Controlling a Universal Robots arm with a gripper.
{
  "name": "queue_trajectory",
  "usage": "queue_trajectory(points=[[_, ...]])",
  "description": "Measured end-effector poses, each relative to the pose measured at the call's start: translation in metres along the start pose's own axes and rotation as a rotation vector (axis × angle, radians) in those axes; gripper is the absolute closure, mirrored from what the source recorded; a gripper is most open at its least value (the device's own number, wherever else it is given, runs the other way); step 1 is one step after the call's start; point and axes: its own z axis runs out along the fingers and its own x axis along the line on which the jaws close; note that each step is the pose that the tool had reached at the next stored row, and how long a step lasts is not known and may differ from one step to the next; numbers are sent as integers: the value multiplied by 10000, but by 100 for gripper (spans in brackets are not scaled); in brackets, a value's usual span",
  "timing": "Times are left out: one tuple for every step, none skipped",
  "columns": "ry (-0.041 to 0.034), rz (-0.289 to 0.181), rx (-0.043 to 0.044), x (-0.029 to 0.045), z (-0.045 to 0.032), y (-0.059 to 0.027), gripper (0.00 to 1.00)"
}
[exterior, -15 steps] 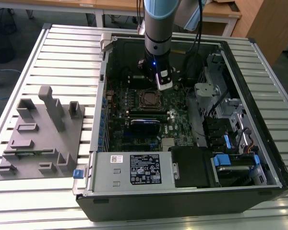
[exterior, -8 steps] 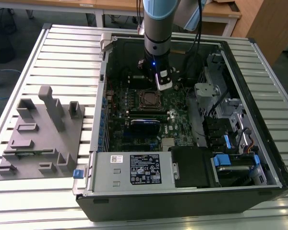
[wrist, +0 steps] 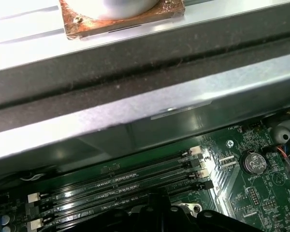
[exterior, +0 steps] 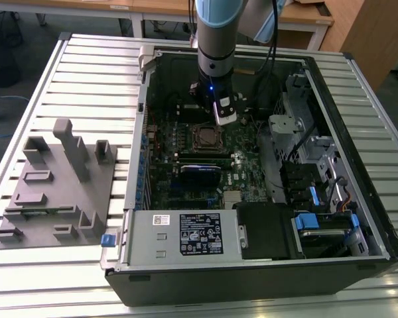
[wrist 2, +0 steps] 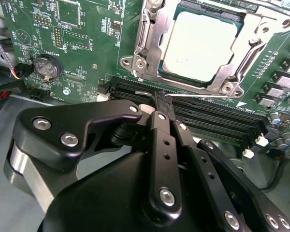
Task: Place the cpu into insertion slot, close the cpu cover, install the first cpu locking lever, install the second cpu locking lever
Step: 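Install the first cpu locking lever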
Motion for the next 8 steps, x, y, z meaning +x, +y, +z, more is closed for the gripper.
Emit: queue_trajectory(points=[[-5, 0, -2, 3, 0, 0, 90], [-9, 0, -4, 4, 1, 0, 90], [-13, -2, -8, 5, 2, 0, 90], [-17, -3, -12, 5, 3, 0, 90], [-20, -3, -15, 6, 5, 1, 90], [-22, -2, -18, 7, 7, 3, 90], [-23, -2, -17, 8, 8, 5, 90], [-23, -2, -18, 8, 9, 5, 90]])
